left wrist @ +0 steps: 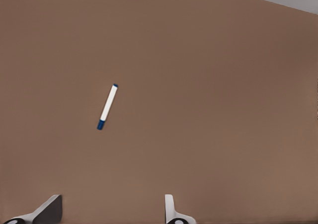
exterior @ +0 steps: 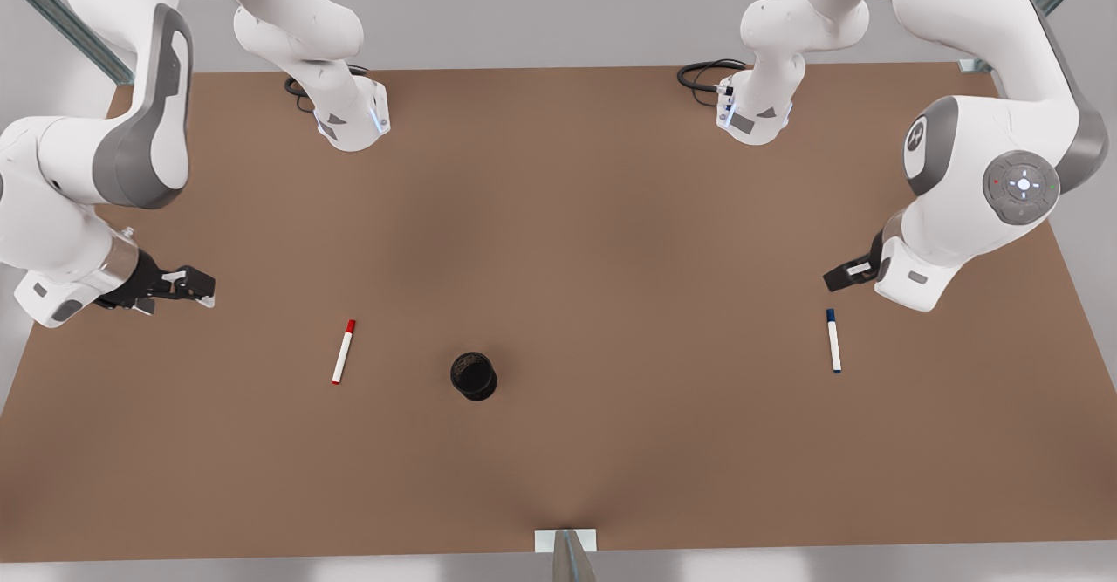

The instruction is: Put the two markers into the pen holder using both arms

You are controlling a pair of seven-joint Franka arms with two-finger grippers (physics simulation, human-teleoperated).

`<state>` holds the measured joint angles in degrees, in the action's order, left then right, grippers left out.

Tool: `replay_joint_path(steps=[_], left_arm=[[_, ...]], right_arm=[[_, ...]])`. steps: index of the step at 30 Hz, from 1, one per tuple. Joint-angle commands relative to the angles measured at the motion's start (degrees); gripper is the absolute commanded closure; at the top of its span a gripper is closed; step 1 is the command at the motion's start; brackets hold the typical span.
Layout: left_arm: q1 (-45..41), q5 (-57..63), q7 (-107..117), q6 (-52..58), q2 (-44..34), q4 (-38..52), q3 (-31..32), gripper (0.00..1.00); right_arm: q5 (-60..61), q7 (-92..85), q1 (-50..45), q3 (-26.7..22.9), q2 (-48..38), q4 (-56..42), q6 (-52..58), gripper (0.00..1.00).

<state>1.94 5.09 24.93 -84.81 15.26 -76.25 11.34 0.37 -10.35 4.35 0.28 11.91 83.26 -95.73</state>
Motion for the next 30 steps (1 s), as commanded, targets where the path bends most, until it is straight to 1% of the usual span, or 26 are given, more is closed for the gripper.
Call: replay_joint_path(steps=[1, 3, 4, 5, 7, 8, 11, 13, 14, 16, 17, 20, 22, 24, 30], left_arm=[[0.0, -0.1, -20.9, -1.8, 0.2, 0.0, 0.1, 0.00], [0.0, -0.3, -20.8, -8.4, 4.2, -0.1, 0.1, 0.00], [0.7, -0.4, -20.7, -17.1, 9.7, -0.4, 0.1, 0.00], [2.3, -0.4, -20.8, -23.4, 13.7, -0.6, 0.1, 0.00], [4.8, -0.4, -21.8, -36.2, 17.5, -5.5, 0.0, 0.00], [6.1, -0.4, -23.9, -40.5, 18.4, -8.2, 0.0, 0.00], [10.4, -0.4, -34.9, -41.8, 21.0, -9.3, -0.1, 0.00], [10.2, -0.1, -35.1, -42.5, 22.3, -10.3, -0.1, 0.00], [11.2, -0.1, -37.6, -42.9, 21.8, -12.4, -0.1, 0.00], [13.3, -0.1, -40.0, -52.0, 19.6, -21.3, -0.1, 0.00], [14.0, -0.1, -43.3, -52.1, 19.6, -21.4, -0.1, 0.00], [14.8, -0.1, -48.7, -52.1, 19.9, -22.5, -0.1, 0.00], [14.8, -0.1, -51.4, -52.2, 20.2, -22.7, -0.1, 0.00], [14.7, 0.0, -54.9, -52.8, 20.6, -22.7, -0.1, 0.01], [15.5, 0.0, -58.4, -54.8, 23.7, -22.8, -0.1, 0.01]], right_arm=[[0.9, -1.3, 0.0, 0.0, 0.0, 0.0, 0.0, 0.00], [0.9, -1.8, 0.3, 0.0, 0.0, 0.1, 0.0, 0.00], [0.9, -1.8, 0.3, 0.0, 0.0, 0.0, 0.0, 0.00], [0.9, -1.8, 0.3, 0.0, 0.0, 0.0, 0.0, 0.00], [0.9, -1.7, 0.3, 0.1, 0.0, 0.0, 0.0, 0.00], [0.8, -1.6, 0.4, 0.2, 0.1, 0.0, 0.0, 0.00], [0.6, -0.7, 0.4, 0.2, 0.8, -0.1, -3.8, 0.00], [0.3, -0.7, 0.3, 0.1, 3.1, 0.0, -8.0, 0.00], [0.3, -0.6, 0.4, 0.2, 5.8, 0.3, -10.6, 0.00], [0.2, 4.7, -0.4, 0.7, 9.4, 0.2, -12.6, 0.00], [0.2, 8.2, -1.8, 0.9, 10.9, 0.2, -12.8, 0.00], [0.3, 15.3, -7.0, 0.9, 17.1, 0.2, -18.3, 0.00], [0.2, 19.9, -9.2, 0.9, 20.5, 0.1, -20.2, 0.00], [0.3, 20.0, -9.4, 0.9, 23.7, 0.1, -24.5, 0.00], [0.2, 19.9, -9.4, 0.9, 24.8, 0.2, -25.9, 0.00]])
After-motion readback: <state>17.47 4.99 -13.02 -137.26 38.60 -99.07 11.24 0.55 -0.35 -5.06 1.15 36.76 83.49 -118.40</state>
